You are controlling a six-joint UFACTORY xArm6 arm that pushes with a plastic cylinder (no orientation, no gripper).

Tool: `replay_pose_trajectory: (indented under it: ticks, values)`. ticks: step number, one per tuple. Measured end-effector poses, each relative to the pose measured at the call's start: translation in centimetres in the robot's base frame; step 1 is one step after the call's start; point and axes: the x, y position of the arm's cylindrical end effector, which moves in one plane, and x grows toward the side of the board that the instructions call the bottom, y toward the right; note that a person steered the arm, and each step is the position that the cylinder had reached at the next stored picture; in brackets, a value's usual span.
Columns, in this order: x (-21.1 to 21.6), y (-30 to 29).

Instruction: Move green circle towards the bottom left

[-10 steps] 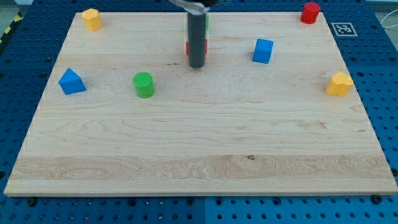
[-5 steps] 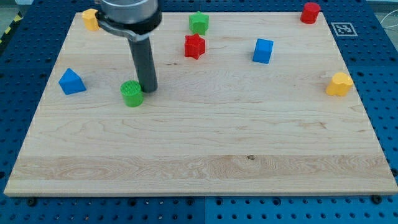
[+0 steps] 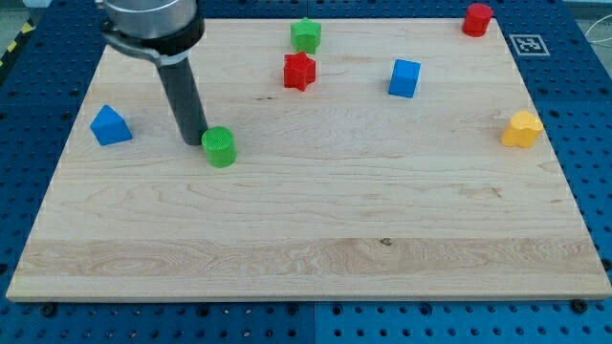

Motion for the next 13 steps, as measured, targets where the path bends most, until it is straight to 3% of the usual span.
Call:
replay_pose_trajectory:
  ticks: [2, 4, 6, 9, 11, 13]
  values:
    - [3.7, 3.7]
    - [4.7, 8.5]
    - [11.7, 5.7]
    - [16.7, 5.0]
    - [16.5, 0.3]
    - [13.2, 1.0]
